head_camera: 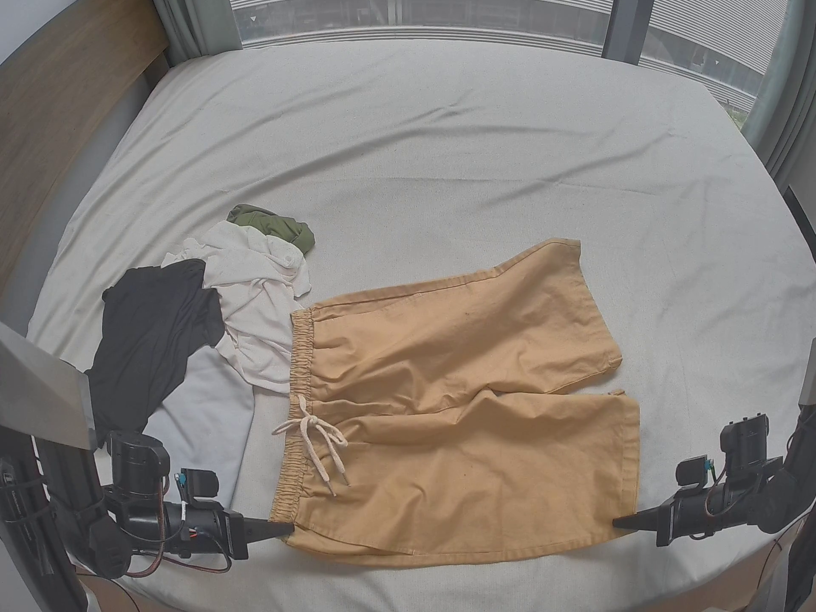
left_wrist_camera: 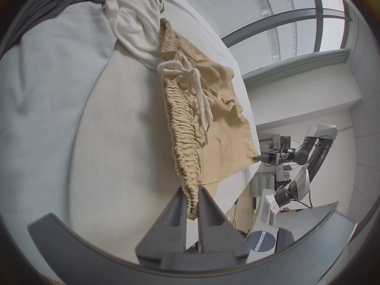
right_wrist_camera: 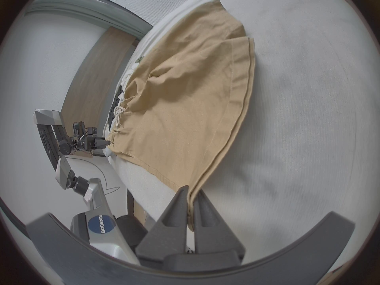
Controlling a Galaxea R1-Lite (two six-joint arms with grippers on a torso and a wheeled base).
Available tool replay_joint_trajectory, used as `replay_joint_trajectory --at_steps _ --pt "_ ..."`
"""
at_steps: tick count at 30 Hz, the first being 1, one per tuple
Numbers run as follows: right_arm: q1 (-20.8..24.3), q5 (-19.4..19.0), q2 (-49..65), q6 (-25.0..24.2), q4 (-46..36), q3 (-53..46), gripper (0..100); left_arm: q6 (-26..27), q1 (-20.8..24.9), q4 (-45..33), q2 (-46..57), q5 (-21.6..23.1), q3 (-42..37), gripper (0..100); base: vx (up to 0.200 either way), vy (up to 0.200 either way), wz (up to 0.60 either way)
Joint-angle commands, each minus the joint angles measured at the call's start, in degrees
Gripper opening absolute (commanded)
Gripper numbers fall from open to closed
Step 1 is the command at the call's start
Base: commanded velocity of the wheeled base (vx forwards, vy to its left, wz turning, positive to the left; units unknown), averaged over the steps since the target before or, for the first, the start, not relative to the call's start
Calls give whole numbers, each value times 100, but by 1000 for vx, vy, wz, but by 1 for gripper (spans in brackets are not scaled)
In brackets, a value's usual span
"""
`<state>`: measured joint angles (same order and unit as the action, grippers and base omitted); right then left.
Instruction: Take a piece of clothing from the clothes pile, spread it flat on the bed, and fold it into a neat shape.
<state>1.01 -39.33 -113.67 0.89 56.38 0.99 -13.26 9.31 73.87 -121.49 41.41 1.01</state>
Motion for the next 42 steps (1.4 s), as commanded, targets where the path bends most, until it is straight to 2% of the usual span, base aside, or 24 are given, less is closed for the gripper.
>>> replay_joint_trajectory --at_steps 1,5,7,17,23,28,30,34,35,37,40,42 --pt "101 4 424 96 -312 -99 0 333 -9 -374 258 -1 -101 0 0 0 0" --pt "127 4 697 219 -804 -99 0 896 -184 -866 266 -1 -101 0 0 0 0" --pt "136 4 758 227 -892 -99 0 948 -219 -928 266 -1 -101 0 0 0 0" --pt "259 4 1004 245 -1288 -99 0 1414 -281 -2237 987 51 -101 0 0 0 0" --pt "224 4 1013 236 -1208 -64 0 1528 -272 -2114 943 95 -92 0 0 0 0" --pt "-5 -75 1259 -10 -778 367 0 1449 -290 -1402 917 209 -66 0 0 0 0" --pt "-48 -101 1312 -107 -716 446 0 1388 -290 -1270 917 209 -66 0 0 0 0" --pt "-66 -198 1628 -757 -470 877 0 456 -237 -453 899 174 277 0 0 0 0" --pt "-66 -198 1637 -775 -470 886 0 421 -237 -435 899 174 286 0 0 0 0" --pt "-22 -198 1822 -1152 -330 1044 0 -133 -158 83 890 122 400 0 0 0 0" --pt "-5 -189 1901 -1530 -127 1272 0 -616 -44 760 855 -28 444 0 0 0 0" --pt "-5 -181 1901 -1618 -57 1334 0 -739 0 918 838 -98 461 0 0 0 0"
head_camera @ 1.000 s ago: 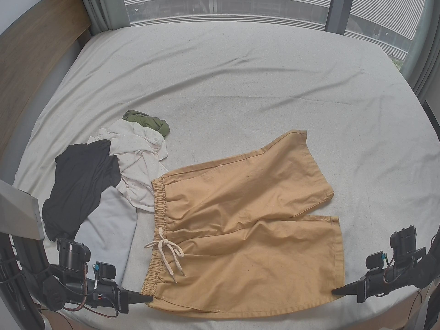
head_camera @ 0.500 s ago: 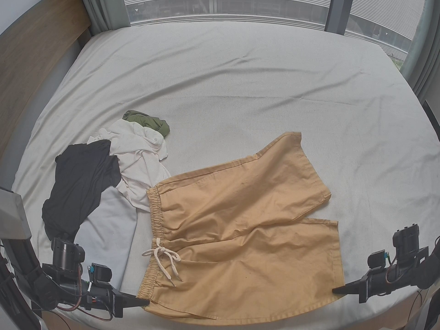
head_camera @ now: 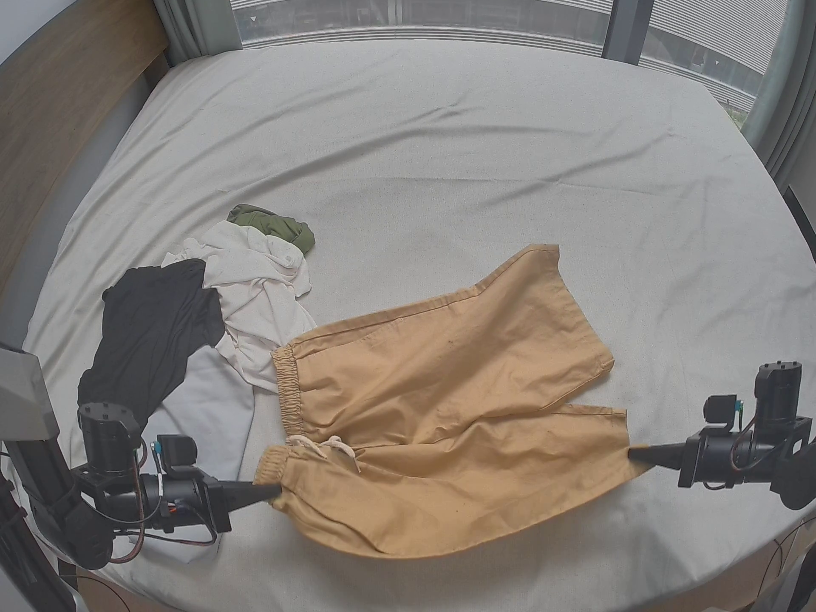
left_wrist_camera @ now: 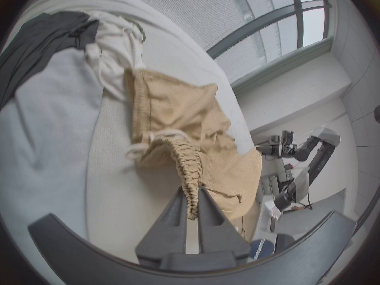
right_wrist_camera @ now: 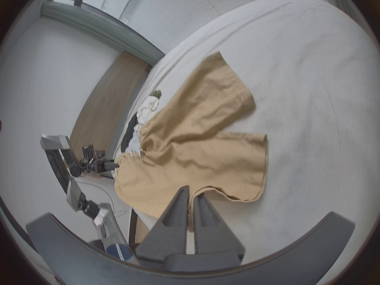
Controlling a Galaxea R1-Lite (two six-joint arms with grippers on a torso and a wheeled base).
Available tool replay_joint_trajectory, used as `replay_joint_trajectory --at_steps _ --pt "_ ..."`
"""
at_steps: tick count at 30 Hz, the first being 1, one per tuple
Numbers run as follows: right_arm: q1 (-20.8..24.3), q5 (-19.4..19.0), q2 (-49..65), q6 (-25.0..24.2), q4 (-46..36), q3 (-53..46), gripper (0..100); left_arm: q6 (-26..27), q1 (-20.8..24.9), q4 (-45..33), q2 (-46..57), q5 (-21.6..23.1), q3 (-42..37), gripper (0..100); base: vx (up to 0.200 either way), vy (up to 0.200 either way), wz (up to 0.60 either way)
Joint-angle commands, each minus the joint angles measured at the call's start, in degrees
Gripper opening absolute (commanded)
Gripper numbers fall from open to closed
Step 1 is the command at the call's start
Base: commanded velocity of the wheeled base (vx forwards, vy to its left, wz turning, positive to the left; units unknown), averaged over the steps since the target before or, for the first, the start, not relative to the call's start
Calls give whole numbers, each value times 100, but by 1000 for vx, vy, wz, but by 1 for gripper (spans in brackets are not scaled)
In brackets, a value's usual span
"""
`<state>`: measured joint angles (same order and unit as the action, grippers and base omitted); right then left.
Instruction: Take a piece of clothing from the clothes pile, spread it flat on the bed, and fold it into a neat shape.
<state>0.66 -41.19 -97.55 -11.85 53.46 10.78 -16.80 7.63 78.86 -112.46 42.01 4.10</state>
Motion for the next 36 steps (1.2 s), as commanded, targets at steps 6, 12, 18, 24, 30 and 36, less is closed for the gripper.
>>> replay_joint_trajectory --at_steps 6,12,18,24,30,36 --pt "31 59 254 -766 359 1014 0 -860 573 1017 -329 -1028 355 0 0 0 0" --pt "22 138 210 -995 297 1506 0 -904 599 1026 -277 -1054 425 0 0 0 0" --pt "31 164 131 -1012 86 1893 0 -1010 590 1026 -57 -1090 548 0 0 0 0" --pt "31 164 122 -1021 -345 2394 0 -1405 546 1026 180 -1090 619 0 0 0 0" --pt "31 173 69 -1012 -810 2930 0 -1414 529 1026 145 -1098 698 0 0 0 0" --pt "40 173 -106 -1012 -1276 3493 0 -1449 582 1017 75 -1626 926 0 0 0 0"
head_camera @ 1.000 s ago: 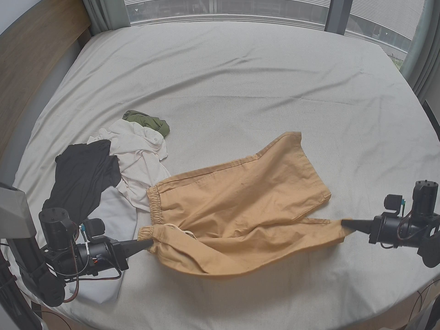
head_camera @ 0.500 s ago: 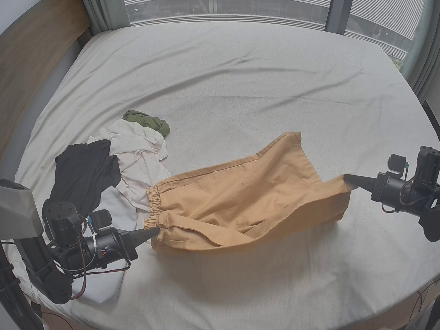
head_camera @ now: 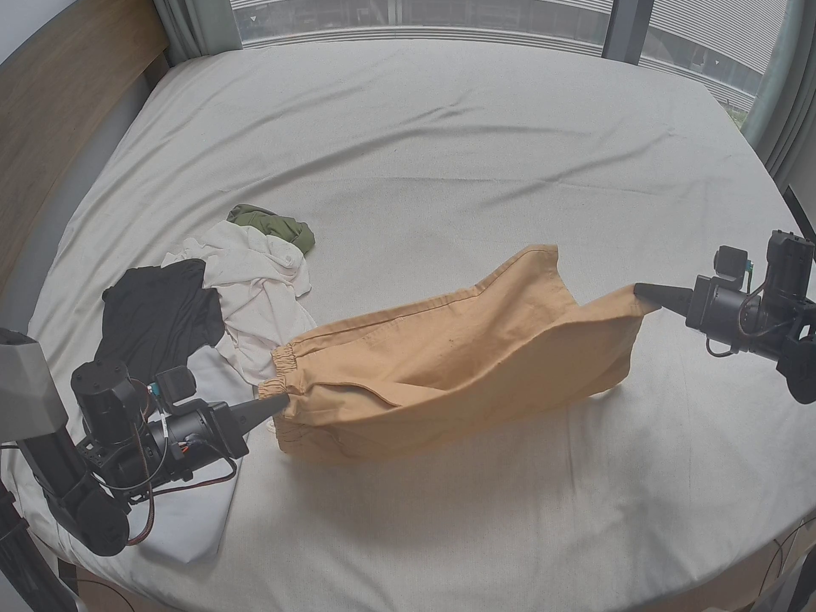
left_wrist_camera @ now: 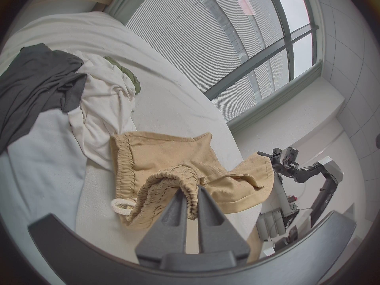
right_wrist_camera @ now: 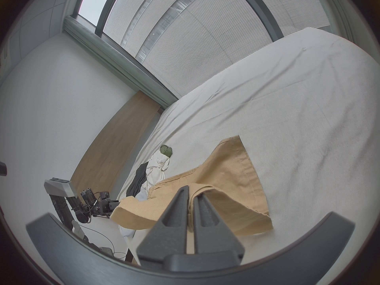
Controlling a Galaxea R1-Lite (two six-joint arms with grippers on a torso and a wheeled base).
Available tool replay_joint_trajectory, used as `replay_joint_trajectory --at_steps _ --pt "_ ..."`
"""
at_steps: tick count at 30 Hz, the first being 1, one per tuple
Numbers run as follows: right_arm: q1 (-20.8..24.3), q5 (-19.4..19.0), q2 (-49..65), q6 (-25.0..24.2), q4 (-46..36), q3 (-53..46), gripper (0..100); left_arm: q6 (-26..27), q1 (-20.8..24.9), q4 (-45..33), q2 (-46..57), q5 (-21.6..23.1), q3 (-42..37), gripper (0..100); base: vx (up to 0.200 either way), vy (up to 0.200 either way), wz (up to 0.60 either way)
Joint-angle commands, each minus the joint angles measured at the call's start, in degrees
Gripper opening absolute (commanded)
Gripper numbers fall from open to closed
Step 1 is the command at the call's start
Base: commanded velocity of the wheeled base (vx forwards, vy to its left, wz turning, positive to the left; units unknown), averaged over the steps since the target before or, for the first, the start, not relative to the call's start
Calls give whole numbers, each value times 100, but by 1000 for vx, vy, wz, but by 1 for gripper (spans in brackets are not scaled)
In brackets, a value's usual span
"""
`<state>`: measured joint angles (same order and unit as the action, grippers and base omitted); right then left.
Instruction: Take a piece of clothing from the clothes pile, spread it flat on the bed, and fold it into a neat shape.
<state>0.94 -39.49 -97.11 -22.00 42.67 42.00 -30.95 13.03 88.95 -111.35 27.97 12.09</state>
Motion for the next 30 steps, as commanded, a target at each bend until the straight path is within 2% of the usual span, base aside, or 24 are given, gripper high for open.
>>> replay_joint_trajectory --at_steps 1,8,22,25,30 --pt "12 2 -150 3 -197 371 0 -34 42 8 -36 -221 127 0 0 0 0" --pt "64 2 -396 3 -514 898 0 -227 42 8 -54 -265 250 0 0 0 0" --pt "205 20 -853 3 -1120 1909 0 -227 -20 8 -159 -292 346 0 0 0 0" --pt "275 160 -941 12 -1234 2093 0 -236 -29 8 -168 -380 382 0 0 0 0" --pt "293 187 -1152 12 -1287 2313 0 -253 -38 8 -423 -652 566 0 0 0 0"
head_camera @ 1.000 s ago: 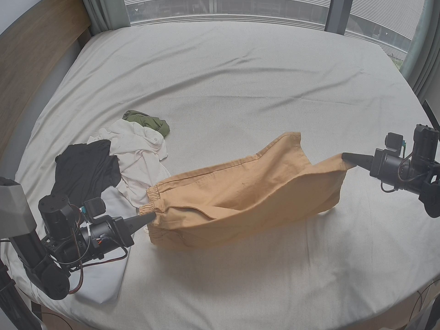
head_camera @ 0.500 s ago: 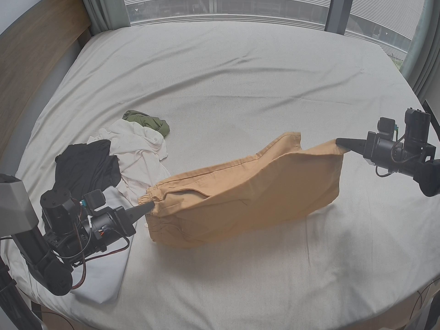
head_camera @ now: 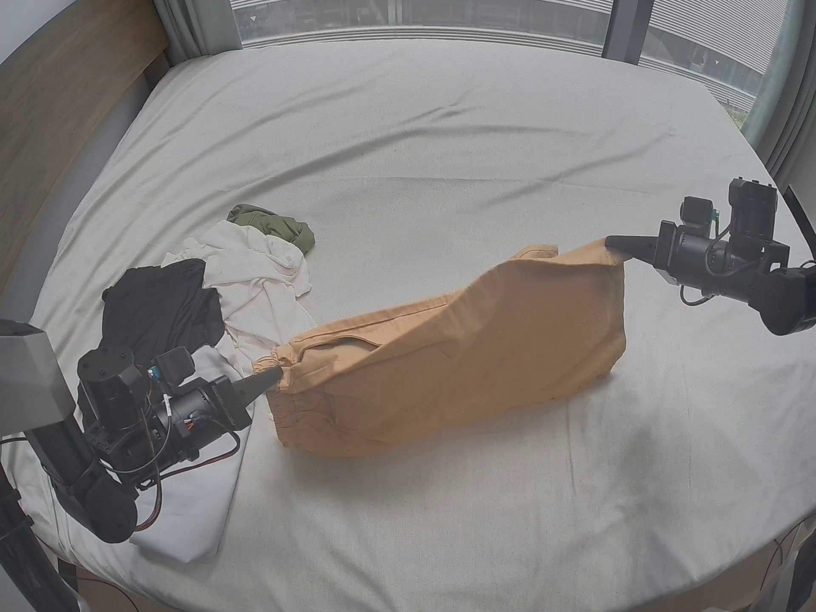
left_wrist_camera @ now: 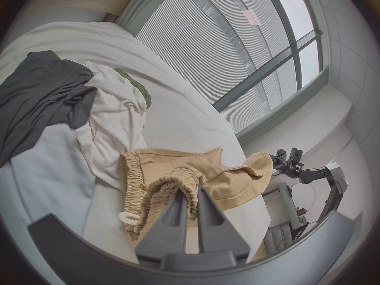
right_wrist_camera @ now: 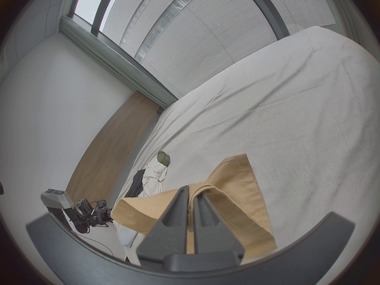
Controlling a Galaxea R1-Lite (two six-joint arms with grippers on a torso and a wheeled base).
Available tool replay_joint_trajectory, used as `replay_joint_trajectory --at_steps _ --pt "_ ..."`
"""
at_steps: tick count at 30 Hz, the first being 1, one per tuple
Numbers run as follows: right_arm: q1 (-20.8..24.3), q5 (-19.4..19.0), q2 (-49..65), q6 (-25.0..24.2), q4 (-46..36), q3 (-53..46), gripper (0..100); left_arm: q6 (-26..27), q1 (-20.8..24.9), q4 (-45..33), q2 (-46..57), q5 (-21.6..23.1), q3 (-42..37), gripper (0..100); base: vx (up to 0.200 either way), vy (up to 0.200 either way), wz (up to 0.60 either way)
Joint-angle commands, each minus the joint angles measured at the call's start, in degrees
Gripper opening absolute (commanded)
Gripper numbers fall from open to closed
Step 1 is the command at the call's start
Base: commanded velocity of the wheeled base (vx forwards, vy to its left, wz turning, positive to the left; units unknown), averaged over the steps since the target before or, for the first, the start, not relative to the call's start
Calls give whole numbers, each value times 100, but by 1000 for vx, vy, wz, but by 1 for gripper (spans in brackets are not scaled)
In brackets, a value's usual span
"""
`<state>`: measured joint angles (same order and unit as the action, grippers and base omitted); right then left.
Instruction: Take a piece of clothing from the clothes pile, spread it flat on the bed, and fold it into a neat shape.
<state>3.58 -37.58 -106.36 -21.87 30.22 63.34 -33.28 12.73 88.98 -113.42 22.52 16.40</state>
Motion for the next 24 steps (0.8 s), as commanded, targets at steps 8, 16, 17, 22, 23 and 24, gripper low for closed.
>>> replay_joint_trajectory --at_steps 8,16,17,22,23,24 --pt "-68 5 -517 16 -174 425 0 -372 11 14 -444 -494 522 0 0 0 0" --pt "-77 14 -719 16 -183 715 0 -566 -7 14 -479 -538 716 0 0 0 0" --pt "-77 14 -754 16 -192 785 0 -566 -16 14 -479 -555 742 0 0 0 0" --pt "-68 23 -939 16 -201 1022 0 -566 -16 14 -629 -696 839 0 0 0 0" --pt "-68 23 -1018 16 -245 1101 0 -574 -16 14 -690 -793 874 0 0 0 0" --pt "-68 23 -1018 16 -245 1101 0 -574 -16 14 -690 -793 874 0 0 0 0"
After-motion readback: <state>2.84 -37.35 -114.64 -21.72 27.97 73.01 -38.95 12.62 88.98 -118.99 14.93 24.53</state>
